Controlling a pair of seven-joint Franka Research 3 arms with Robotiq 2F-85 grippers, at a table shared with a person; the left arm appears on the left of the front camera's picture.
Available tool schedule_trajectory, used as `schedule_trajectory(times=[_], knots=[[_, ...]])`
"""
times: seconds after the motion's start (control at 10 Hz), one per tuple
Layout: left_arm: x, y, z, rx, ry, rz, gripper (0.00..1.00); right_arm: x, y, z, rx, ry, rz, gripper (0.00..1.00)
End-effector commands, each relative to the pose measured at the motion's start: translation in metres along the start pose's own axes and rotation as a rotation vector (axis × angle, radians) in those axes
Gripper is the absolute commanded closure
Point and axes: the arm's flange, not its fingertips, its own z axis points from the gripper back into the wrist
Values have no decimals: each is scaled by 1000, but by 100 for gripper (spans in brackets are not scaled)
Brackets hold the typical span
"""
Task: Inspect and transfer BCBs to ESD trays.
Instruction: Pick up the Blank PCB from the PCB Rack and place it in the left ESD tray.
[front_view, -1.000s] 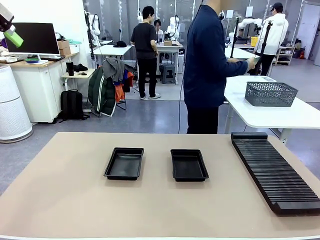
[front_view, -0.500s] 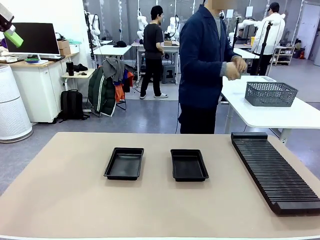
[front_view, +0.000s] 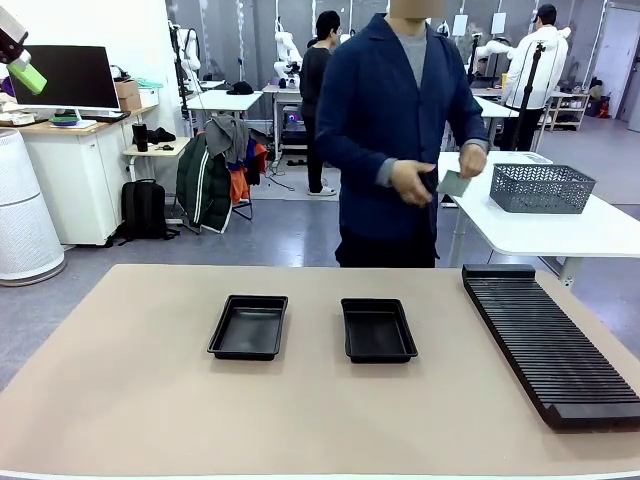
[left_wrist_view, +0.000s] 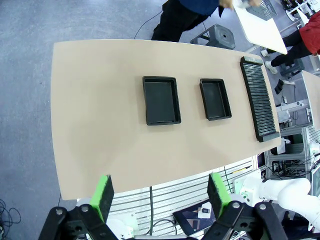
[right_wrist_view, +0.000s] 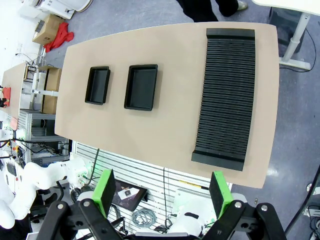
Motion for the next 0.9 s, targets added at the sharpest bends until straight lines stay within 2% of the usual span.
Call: schedule_trajectory(times=[0.0,0.8], knots=[[-2,-1,0,-1,-1,-2,0,-1,0,1,2,-3,1,0],[-2,-1,0,-1,-1,-2,0,-1,0,1,2,-3,1,0]])
